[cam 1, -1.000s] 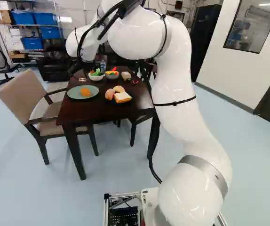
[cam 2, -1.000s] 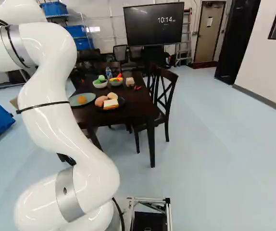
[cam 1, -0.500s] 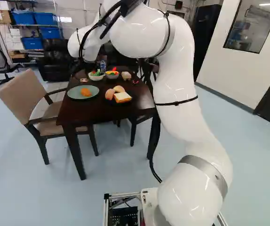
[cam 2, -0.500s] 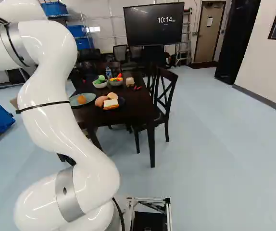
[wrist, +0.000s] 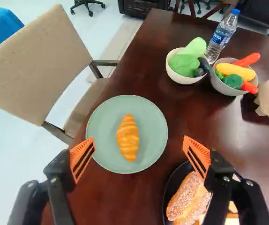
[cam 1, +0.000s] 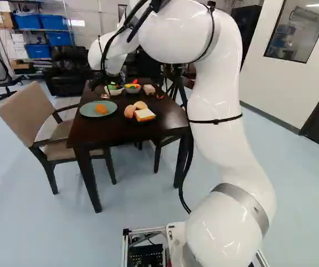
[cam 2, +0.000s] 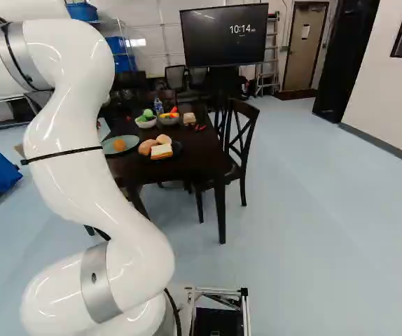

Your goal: Move the croissant to the empty plate

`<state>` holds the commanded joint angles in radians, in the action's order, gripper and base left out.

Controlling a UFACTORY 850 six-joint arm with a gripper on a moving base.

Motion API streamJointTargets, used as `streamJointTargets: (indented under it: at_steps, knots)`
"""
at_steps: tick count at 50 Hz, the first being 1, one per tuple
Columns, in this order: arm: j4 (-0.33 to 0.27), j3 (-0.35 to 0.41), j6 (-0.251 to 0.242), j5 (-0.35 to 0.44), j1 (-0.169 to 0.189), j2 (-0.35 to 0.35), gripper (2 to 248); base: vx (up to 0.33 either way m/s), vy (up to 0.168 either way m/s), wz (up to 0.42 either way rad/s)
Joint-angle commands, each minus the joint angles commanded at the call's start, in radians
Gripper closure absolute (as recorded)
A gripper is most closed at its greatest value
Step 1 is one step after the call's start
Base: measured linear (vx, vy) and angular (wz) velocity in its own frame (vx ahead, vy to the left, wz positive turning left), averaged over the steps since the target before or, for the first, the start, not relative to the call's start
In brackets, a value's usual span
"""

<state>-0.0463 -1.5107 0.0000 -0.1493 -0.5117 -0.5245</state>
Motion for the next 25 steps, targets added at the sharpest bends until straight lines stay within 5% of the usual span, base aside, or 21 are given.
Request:
streamJointTargets:
  at_steps: [25]
  knots:
    - [0.006, 0.187, 0.0, 0.134, 0.067, 0.106, 3, 0.0, 0.0, 0.0]
